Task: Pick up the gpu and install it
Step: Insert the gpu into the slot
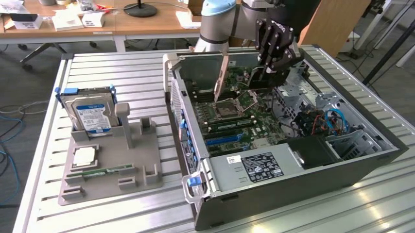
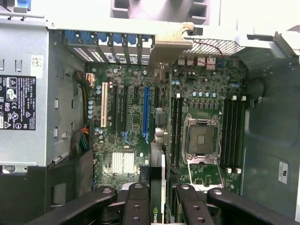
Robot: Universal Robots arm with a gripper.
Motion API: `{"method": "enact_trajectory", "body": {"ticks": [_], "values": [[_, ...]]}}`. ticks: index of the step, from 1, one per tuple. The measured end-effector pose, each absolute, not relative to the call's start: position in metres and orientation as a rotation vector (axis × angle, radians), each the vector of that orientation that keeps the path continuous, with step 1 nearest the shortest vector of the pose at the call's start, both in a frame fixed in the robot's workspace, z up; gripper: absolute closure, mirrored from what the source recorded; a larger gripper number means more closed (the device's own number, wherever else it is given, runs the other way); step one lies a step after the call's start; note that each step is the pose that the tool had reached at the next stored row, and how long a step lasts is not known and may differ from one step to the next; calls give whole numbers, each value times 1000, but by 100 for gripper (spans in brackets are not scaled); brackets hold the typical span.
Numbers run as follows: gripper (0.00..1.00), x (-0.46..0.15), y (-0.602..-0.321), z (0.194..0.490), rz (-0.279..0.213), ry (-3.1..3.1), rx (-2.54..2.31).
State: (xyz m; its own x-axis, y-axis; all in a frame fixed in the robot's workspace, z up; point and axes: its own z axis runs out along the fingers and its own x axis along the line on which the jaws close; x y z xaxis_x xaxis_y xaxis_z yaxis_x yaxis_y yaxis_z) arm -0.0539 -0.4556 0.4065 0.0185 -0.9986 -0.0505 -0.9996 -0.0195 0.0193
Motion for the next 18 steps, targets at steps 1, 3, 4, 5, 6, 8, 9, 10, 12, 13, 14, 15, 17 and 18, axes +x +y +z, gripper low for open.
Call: {"method": "enact_trajectory", "body": {"ticks": [1,3,4,5,6,8,9,10,12,13,14,15,17,18], "values": [[74,-54,-456,406,77,2184,-2226],[74,-54,-456,406,77,2184,-2226],[74,-54,-456,406,77,2184,-2226],[74,-54,-456,406,78,2184,-2226],[74,-54,-456,405,78,2184,-2226],[74,-54,-456,403,78,2184,-2225],[74,-54,-456,401,78,2184,-2225],[74,-54,-456,400,78,2184,-2226],[74,-54,-456,397,78,2184,-2226],[74,-54,-456,396,78,2184,-2226],[74,-54,-456,395,78,2184,-2226],[74,-54,-456,393,78,2184,-2226],[74,-54,-456,391,78,2184,-2226],[74,-54,-456,389,78,2184,-2226]]}}
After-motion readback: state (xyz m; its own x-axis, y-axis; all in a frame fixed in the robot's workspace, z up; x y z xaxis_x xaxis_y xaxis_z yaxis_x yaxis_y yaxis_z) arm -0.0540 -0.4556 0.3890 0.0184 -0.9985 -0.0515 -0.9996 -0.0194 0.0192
